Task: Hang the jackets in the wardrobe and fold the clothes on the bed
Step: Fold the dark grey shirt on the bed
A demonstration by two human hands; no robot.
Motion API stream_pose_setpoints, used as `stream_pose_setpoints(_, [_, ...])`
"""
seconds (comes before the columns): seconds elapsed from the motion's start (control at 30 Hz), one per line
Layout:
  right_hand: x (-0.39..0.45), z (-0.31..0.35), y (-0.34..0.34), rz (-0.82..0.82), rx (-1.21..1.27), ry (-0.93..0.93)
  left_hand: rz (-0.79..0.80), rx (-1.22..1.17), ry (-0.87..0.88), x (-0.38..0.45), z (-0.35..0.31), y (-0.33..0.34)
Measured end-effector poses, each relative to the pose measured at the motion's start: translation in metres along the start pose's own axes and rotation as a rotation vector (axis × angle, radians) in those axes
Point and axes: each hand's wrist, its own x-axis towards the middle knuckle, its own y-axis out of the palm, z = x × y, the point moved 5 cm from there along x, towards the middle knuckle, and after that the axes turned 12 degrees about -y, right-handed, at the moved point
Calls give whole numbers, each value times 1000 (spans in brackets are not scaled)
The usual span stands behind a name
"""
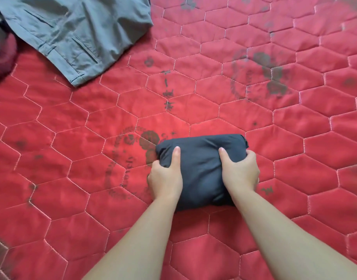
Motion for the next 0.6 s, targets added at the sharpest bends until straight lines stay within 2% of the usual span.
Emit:
stream_pose_setpoints(0.3, [-14, -21, -18, 98, 253, -255, 6, -42, 186, -14, 20, -9])
stream_pose_setpoints(0.47, [-24, -35, -30, 203, 284, -195, 54, -5, 90, -18, 34, -14])
stream_pose_setpoints(0.6, [-39, -19, -62, 167, 265, -200, 96, -54, 128, -38, 21, -39])
